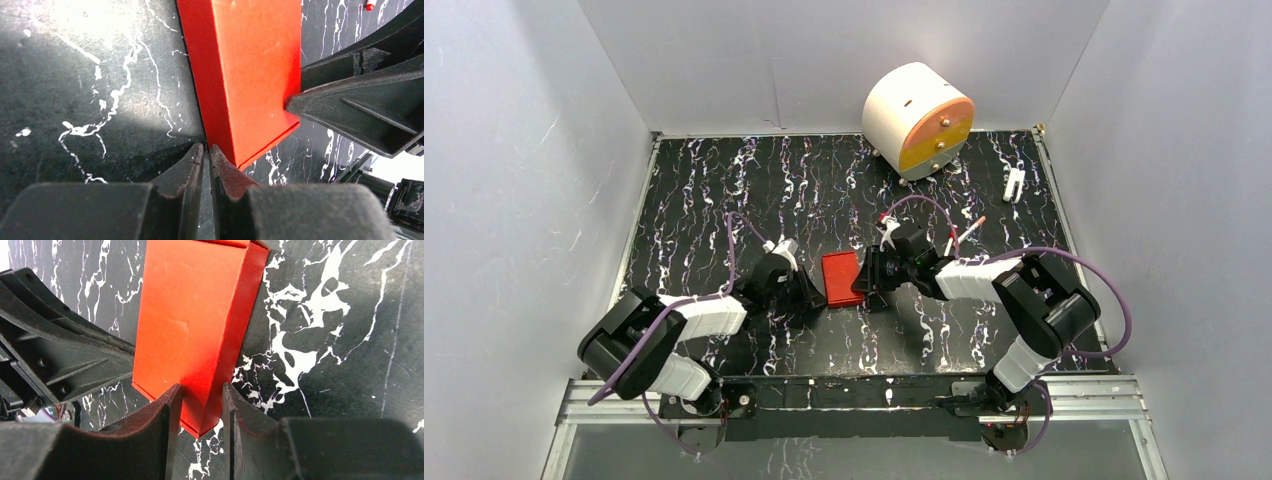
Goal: Fold the paper box
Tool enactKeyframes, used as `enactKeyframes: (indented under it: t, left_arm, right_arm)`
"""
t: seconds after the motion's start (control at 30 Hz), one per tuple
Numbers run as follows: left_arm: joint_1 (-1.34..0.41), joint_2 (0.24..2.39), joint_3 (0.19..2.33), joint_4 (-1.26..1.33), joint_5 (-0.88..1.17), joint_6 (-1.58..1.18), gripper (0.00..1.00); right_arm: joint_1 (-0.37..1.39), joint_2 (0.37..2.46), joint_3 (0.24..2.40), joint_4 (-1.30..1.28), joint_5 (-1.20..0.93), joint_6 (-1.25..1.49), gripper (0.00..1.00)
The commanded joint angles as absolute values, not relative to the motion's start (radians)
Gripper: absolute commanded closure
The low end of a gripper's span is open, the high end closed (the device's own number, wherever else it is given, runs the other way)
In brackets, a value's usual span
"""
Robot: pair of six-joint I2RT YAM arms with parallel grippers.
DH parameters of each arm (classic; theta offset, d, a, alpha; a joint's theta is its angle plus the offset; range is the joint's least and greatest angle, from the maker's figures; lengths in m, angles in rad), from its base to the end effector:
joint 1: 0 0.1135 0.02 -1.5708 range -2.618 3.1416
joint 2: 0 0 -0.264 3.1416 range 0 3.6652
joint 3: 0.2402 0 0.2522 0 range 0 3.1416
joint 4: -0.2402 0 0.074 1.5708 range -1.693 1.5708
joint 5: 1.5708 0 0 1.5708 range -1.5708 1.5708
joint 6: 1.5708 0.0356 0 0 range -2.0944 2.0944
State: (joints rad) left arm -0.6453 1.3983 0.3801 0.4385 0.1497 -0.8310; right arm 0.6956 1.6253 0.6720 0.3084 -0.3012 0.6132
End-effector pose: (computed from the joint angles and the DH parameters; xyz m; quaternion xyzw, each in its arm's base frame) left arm 0.1931 -0.1520 0.1368 -0.0459 0.8768 -0.3678 0.3065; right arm 0.2323 0.2077 0.1472 -0.1034 0.8811 0.3753 0.2686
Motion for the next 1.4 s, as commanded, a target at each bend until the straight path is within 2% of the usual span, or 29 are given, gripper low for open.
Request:
enactKeyframes:
  t: [0.0,0.27,0.4,0.67,0.9,1.0,1.13,1.37]
  left_arm:
    - [-0.676,1.474,0.397,0.4,0.144,-0.828,0.89]
    - [-0.716,1.502,0.408,0.502,0.128,-0.925,0.89]
    - [-0.71,1.417,0.408,0.395,0.025,-0.878,0.85]
    - [-0.55,1.137,0.363,0.2,-0.043,-0.831,0.59]
    - [-0.442,0.83,0.405,-0.043,-0.134,-0.858,0.21]
    - [-0.434,0.678,0.466,-0.165,-0.228,-0.833,0.09]
    - [-0.428,0.539,0.6,-0.314,-0.332,-0.721,0.08]
    - [-0.426,0.43,0.778,-0.422,-0.338,-0.446,0.08]
  right_arm:
    - [0.725,1.642,0.666,0.372,-0.332,0.638,0.6]
    - [0.788,1.668,0.662,0.481,-0.307,0.709,0.64]
    - [0.779,1.602,0.685,0.344,-0.134,0.628,0.55]
    - [0.638,1.372,0.672,0.125,0.09,0.485,0.25]
    - [0.52,1.086,0.652,-0.065,0.252,0.365,0.04]
    - [0.505,0.943,0.649,-0.152,0.351,0.327,0.02]
    - [0.499,0.735,0.67,-0.285,0.478,0.303,0.02]
    - [0.499,0.439,0.73,-0.5,0.581,0.279,0.02]
